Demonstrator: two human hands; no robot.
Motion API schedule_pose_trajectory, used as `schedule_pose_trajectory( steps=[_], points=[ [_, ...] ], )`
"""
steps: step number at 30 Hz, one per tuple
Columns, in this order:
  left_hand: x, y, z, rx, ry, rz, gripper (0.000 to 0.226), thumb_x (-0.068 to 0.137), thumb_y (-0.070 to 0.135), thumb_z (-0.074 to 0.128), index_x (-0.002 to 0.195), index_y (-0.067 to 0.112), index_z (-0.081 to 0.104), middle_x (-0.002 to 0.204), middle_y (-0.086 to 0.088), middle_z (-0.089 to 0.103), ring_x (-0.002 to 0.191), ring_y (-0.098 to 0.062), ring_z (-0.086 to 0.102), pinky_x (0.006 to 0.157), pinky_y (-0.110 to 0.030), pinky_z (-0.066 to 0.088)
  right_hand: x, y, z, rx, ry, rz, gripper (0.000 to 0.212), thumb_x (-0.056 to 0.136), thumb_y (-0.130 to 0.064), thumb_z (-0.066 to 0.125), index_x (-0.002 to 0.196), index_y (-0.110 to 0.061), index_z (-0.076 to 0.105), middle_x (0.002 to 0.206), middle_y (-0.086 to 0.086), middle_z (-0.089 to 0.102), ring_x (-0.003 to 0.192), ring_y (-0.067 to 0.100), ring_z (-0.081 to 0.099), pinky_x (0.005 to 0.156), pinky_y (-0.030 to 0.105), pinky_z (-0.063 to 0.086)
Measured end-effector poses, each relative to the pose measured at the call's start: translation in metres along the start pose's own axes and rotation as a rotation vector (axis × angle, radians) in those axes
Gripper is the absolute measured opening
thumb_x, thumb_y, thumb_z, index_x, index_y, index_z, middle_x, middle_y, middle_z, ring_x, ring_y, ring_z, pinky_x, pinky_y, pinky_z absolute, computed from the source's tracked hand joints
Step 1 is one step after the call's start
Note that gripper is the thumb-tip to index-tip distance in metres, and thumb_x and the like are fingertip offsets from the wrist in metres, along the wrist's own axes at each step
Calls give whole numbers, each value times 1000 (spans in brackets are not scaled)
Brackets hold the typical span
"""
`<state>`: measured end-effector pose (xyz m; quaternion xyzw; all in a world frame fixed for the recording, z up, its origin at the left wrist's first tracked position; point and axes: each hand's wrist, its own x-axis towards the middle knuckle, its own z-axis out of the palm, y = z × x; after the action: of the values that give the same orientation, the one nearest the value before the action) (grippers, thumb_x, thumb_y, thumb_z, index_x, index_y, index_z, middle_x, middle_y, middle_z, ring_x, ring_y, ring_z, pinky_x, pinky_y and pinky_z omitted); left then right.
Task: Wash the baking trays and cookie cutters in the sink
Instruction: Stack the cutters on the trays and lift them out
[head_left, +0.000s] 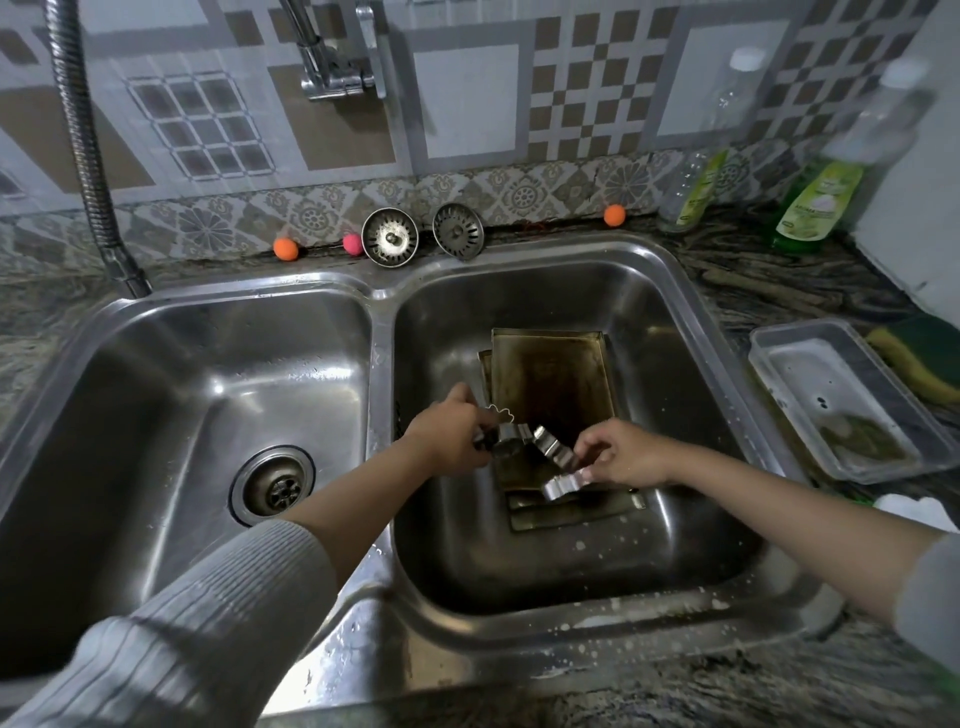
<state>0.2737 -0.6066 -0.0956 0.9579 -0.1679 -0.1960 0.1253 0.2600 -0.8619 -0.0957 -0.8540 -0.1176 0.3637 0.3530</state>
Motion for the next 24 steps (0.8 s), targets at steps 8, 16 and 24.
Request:
schedule_pose_trajectory(
  steps=[8, 16, 24],
  points=[
    [42, 36, 11, 5, -7, -104, 40, 84, 39, 66, 121, 26, 57, 129, -7, 36, 104, -27, 55, 86, -37, 54, 37, 20, -9, 111, 485, 248, 24, 86, -5, 64, 109, -14, 61, 116, 8, 60, 116, 23, 54, 92, 31, 45],
    [54, 45, 34, 10, -23, -140, 85, 80, 45, 71, 148, 39, 20, 139, -9, 29, 119, -33, 45, 88, -41, 53, 44, 18, -2, 162, 566, 235, 57, 80, 2, 67, 131, -18, 49, 128, 7, 52, 118, 24, 53, 93, 31, 48],
    [53, 37, 34, -126, 15, -82, 106, 82, 45, 67, 151, 32, -12, 150, -8, 34, 122, -26, 52, 83, -35, 54, 35, 27, 1, 107, 475, 263, 91, 62, -6, 85, 137, -23, 37, 131, 10, 44, 117, 26, 50, 95, 36, 48]
  ],
)
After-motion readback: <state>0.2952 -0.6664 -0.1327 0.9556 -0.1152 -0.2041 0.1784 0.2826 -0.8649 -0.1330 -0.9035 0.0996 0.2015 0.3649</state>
